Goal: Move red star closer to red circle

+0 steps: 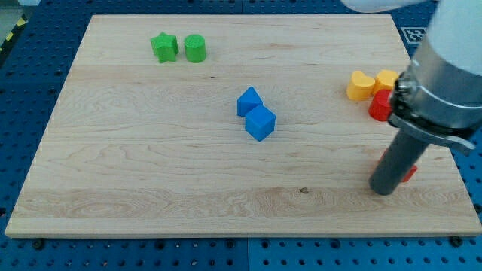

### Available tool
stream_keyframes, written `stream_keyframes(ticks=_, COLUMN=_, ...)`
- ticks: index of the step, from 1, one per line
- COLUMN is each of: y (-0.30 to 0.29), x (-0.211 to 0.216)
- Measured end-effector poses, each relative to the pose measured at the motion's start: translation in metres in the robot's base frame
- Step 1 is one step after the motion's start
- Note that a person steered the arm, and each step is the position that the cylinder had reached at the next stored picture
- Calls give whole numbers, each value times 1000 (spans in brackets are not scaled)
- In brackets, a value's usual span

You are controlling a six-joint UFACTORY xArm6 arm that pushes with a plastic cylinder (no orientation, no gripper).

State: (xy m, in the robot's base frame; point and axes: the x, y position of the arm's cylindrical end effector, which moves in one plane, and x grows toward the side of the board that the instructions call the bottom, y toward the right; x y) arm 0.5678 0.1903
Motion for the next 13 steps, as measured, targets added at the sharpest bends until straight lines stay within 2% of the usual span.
stream_keyframes(ticks=3, y=14, x=25)
stream_keyframes(ticks=4, y=24, x=23)
stream_keyframes(ticks=6, y=50, x=-9)
stream_keyframes(ticks=12, y=-9, x=-14)
stream_keyframes(ticks=13, y=-9, x=-26)
